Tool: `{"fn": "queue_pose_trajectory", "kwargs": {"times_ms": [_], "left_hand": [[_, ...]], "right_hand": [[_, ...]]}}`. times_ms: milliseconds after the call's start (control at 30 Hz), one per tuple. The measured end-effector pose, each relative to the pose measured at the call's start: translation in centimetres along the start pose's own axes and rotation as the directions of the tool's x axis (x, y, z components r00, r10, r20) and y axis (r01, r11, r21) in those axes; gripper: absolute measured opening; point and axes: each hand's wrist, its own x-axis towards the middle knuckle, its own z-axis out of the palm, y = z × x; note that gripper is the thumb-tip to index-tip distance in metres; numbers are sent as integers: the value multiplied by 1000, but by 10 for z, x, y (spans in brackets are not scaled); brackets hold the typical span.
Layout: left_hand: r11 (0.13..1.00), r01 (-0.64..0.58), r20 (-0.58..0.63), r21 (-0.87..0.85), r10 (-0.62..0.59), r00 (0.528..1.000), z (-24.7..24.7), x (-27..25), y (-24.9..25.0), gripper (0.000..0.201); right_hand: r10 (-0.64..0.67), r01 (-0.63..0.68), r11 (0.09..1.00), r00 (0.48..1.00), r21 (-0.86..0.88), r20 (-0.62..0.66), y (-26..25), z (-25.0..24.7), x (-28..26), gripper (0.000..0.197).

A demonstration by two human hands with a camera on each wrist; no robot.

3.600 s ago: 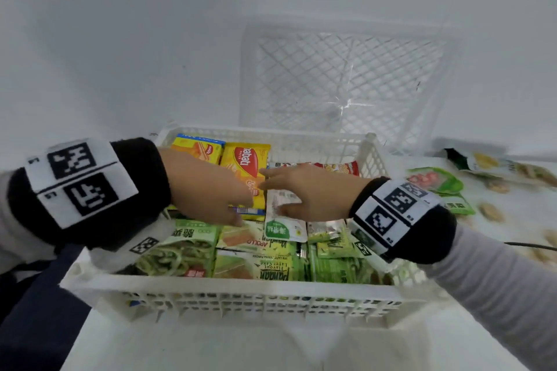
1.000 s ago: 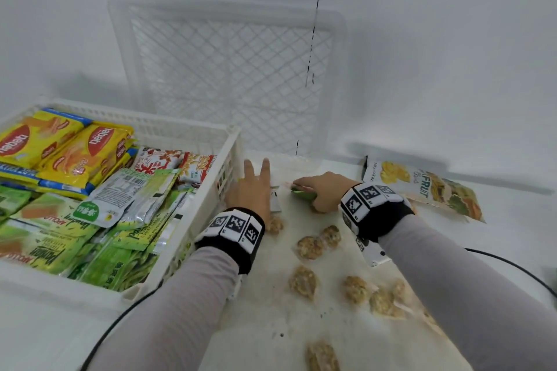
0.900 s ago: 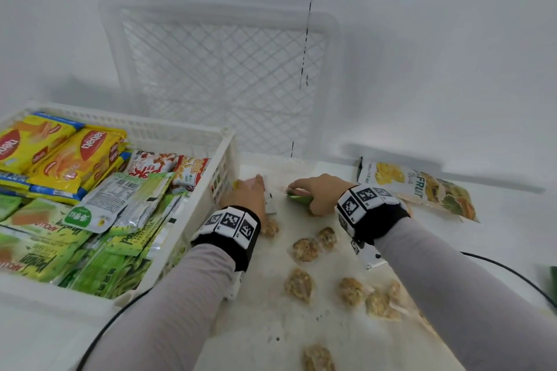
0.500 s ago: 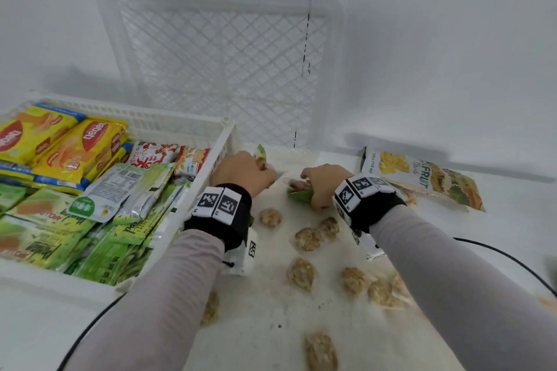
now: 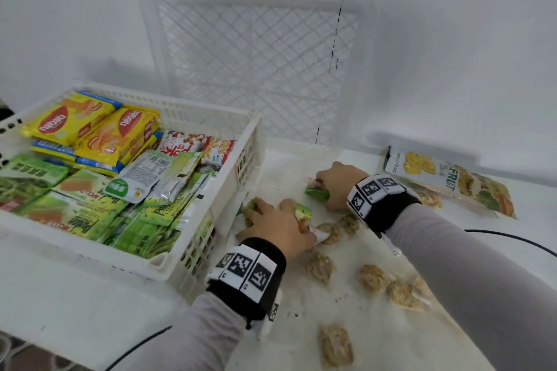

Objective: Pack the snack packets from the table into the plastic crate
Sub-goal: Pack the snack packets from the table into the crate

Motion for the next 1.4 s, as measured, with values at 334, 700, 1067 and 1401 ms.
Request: {"fn": "queue_pose_trajectory", "kwargs": {"times_ms": [334,700,1067,1401], "left_hand": [[972,-99,-23,212,107,994,-4,6,-15,88],[946,-125,94,300,101,990,-29,17,-17,69],[862,-233,20,450,251,968,-20,11,-12,36],[845,-205,72,494,195,978,-13,-3,-16,76]], "right_hand": [[-12,15,986,1000,167,-19,14,-18,-11,51],[223,-31,405,973,914,-66,59,-35,-52,23],[86,0,572,994,820,-60,51,-33,-58,51],[120,0,576,989,818,-84,60,-28,-65,47]]}}
